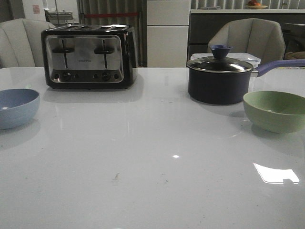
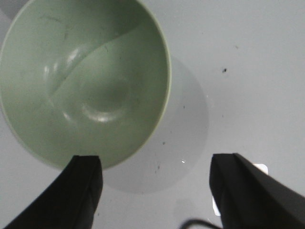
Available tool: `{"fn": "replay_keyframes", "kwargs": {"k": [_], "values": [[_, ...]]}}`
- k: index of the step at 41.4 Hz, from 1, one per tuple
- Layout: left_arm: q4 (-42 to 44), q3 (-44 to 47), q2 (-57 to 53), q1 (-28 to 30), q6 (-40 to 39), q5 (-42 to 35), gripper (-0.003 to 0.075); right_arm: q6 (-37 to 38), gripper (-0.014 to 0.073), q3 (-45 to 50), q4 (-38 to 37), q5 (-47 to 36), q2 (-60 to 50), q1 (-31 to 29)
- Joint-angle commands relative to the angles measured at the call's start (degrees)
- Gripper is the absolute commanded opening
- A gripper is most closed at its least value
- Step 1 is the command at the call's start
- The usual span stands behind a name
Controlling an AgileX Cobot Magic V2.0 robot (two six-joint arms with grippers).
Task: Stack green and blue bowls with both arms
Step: 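Grasp the pale green bowl with the right gripper and slide it to table center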
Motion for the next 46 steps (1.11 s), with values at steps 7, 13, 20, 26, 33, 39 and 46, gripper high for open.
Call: {"fn": "replay_keyframes", "kwargs": {"k": [7,13,20,26,33,39,46], "values": [[0.3,-1.5,0.1,0.0,-0.1,-4.3,0.0529,-0.8,0.0571,-9.5,1.4,-1.0,7.1,-0.1],[0.3,-1.5,0.1,0.0,-0.1,-4.3,0.0529,-0.8,0.048,-13.1,1.4,0.5,10.9,0.0],[0.3,-1.5,0.1,0.0,-0.1,-4.2,0.0529,-0.8,0.0311,-14.7,1.4,1.3,12.5,0.1],[0.3,-1.5,0.1,0.0,-0.1,-4.2,0.0529,-0.8,0.0201,-15.1,1.4,1.6,12.5,0.1],[0.3,-1.5,0.1,0.0,-0.1,-4.2,0.0529,-0.8,0.0141,-15.1,1.4,3.1,12.4,0.1],[0.3,-1.5,0.1,0.0,-0.1,-4.2,0.0529,-0.8,0.0101,-15.1,1.1,3.6,10.8,0.8],[0.3,-1.5,0.1,0.0,-0.1,-3.9,0.0529,-0.8,0.009,-15.1,0.8,3.6,6.3,4.2]]}}
